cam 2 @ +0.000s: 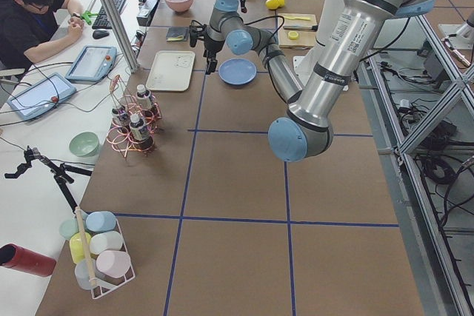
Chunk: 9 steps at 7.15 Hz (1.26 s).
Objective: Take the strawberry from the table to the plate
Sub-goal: 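Lower the right gripper onto the red strawberry and close on it, then carry the strawberry with the right gripper over the blue plate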
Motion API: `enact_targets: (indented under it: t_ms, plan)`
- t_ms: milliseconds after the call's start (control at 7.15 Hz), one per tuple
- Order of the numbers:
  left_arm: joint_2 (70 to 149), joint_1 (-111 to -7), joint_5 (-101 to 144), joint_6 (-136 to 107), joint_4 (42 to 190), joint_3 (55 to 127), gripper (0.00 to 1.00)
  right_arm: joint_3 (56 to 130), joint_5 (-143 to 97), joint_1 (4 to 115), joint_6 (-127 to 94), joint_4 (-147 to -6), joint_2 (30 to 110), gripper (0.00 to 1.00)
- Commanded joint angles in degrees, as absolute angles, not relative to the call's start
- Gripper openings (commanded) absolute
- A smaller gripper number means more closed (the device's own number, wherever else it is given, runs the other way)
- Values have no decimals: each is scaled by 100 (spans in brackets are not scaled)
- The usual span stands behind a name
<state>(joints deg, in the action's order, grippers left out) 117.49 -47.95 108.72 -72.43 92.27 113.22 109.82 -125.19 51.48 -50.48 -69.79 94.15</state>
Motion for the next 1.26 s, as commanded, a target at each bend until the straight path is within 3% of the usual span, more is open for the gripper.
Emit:
enact_targets:
  t_ms: [0, 280, 839, 1119]
  plan:
    - [11751, -4799, 10872, -7225, 9220, 11320, 100, 11978, -12884, 5597, -5071, -9183, 8244, 0]
    - [11707, -4816, 10863, -7172, 9220, 11320, 100, 11753, -12736, 5189, -5613, -10848, 6460, 0]
    - [11663, -5176, 10863, -5883, 9176, 11119, 100, 10121, -11639, 3721, -7415, -10724, 4416, 0]
    - [11226, -5491, 10863, -4936, 9176, 11109, 100, 8848, -11077, 3228, -8153, -9498, 3870, 0]
